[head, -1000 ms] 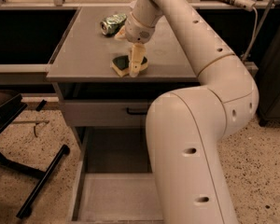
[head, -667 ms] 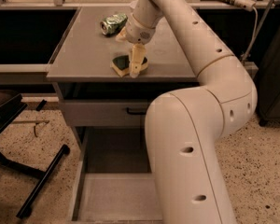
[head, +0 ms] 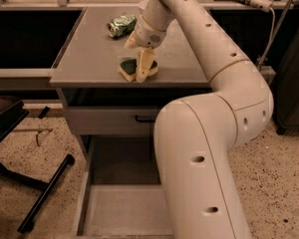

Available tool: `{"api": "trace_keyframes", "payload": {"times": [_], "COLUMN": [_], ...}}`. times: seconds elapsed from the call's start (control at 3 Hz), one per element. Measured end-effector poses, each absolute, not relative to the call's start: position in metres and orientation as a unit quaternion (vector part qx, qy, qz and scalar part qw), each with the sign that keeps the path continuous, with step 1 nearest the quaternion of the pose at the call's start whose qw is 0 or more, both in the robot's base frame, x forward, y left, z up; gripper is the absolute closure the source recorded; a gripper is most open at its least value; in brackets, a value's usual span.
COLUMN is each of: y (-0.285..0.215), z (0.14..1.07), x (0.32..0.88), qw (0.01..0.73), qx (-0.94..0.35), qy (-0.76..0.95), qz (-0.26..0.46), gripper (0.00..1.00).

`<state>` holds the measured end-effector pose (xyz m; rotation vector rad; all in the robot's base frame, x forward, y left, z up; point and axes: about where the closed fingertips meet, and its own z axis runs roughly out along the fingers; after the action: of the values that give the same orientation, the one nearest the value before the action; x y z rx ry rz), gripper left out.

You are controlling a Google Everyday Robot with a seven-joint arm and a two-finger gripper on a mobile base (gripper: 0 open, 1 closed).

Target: Place sponge into middle drawer

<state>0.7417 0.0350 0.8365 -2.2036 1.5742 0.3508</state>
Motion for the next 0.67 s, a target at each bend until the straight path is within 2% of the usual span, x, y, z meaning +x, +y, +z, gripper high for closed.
{"api": "trace_keyframes", "payload": {"times": [0.33,0.67], "y": [0.035,0.0346], "z": [0.8365,0.8379], "x": [0.7417,0.7419], "qw": [0.204,0.207], "qx": [-0.79,-0.789], "qy": [0.564,0.565], "qz": [0.126,0.125], "gripper": [0.41,0.73]}}
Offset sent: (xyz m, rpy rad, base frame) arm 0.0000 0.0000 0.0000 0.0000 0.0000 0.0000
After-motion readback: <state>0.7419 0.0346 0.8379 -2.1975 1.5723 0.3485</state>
